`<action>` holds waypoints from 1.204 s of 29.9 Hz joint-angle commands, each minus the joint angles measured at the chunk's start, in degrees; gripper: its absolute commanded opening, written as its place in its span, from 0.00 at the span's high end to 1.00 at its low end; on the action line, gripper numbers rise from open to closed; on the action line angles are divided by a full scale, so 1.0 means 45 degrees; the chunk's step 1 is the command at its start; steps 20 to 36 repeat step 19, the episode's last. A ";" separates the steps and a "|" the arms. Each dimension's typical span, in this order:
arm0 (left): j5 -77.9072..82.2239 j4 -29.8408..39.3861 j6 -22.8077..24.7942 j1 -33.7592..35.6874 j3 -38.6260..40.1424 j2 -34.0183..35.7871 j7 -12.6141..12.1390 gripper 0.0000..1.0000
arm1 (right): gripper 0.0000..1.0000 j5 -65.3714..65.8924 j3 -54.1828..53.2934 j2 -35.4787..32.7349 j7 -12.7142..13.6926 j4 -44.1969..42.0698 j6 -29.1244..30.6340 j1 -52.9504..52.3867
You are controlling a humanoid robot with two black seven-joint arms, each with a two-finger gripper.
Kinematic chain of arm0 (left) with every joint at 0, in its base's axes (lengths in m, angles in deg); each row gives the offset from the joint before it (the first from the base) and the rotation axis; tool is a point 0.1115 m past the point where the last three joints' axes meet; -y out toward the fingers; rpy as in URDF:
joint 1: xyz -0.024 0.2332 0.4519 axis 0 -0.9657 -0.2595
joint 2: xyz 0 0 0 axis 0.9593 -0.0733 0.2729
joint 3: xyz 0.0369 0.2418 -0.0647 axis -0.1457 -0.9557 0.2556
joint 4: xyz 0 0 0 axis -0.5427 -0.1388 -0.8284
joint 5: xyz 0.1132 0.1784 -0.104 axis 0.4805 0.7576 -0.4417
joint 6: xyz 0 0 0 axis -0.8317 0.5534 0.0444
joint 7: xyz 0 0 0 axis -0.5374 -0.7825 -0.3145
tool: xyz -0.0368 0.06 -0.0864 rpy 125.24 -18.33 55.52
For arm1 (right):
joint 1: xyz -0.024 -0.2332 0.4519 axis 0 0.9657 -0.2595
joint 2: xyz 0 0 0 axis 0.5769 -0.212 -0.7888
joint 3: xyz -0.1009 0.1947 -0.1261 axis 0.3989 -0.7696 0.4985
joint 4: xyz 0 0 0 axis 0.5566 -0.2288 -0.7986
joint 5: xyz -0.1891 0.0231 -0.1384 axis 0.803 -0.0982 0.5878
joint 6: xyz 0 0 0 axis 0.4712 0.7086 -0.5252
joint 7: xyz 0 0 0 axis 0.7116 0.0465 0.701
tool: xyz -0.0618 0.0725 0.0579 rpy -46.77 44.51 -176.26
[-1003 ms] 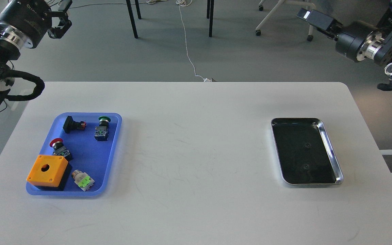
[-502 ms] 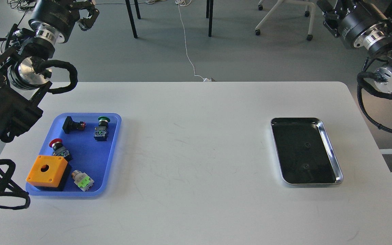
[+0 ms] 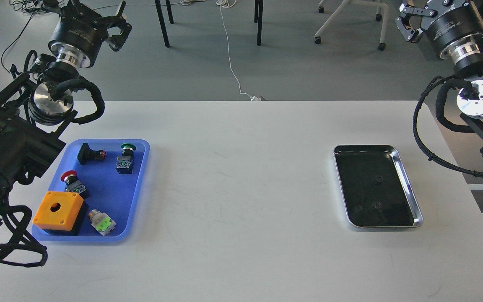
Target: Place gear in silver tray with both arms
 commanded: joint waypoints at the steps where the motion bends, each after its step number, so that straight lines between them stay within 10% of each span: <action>1: -0.0032 -0.0044 0.0134 -0.0047 -0.0113 0.0017 -0.0023 0.02 | 0.01 -0.0194 -0.1867 0.0614 0.0145 -0.0126 0.0165 0.0880; 7: -0.0012 -0.0123 0.0134 -0.0808 -0.0132 -0.0003 -0.0101 0.02 | 0.01 -0.0292 -0.4663 0.1727 0.2138 -0.0320 0.0595 0.2054; 36: -0.0012 -0.0006 0.0095 -0.1512 -0.0113 -0.0003 -0.0023 0.02 | 0.01 -0.0253 -0.4899 0.2725 0.2002 -0.1005 0.0790 0.2230</action>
